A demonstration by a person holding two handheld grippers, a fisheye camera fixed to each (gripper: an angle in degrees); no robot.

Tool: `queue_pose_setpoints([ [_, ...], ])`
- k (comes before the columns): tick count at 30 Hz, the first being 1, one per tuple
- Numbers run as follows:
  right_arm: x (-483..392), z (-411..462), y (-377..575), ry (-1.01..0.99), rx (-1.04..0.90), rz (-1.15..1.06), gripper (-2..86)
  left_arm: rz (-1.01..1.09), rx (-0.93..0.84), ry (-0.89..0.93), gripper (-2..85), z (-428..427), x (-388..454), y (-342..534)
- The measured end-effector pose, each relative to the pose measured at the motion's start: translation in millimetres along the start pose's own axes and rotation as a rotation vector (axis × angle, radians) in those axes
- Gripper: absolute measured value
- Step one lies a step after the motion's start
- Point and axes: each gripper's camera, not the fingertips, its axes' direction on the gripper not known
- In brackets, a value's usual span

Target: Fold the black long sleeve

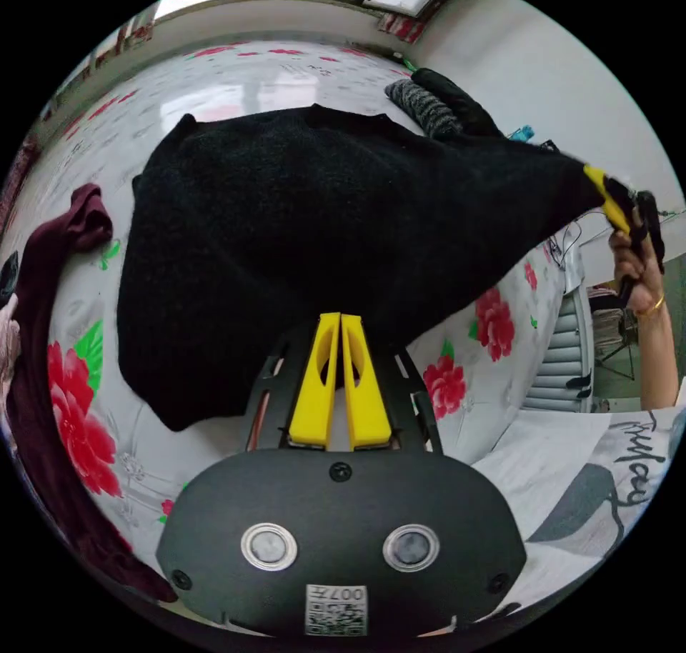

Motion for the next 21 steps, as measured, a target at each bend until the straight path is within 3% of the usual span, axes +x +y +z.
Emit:
queue_pose_setpoints([
  [5,-179.3,87.1,-31.4,0.011,-0.166,-0.647,3.8,-0.096,0.060,0.085,-0.8,-42.3,-34.9,38.7],
  [8,-236.8,174.9,-4.1,-0.051,-0.335,-0.865,4.8,-0.201,0.140,0.167,-0.1,-73.1,-64.1,75.9],
  [14,-217.0,371.0,79.8,-0.101,-0.797,-0.735,6.8,-0.460,0.198,0.296,4.9,-93.9,-126.1,141.5],
  [18,-201.0,355.5,64.9,-0.185,-0.704,-0.697,7.9,-0.513,0.229,0.381,7.6,-101.1,-144.5,157.1],
  [21,-165.9,306.9,18.5,-0.222,-0.509,-0.617,9.3,-0.515,0.266,0.475,10.1,-104.1,-152.4,153.2],
])
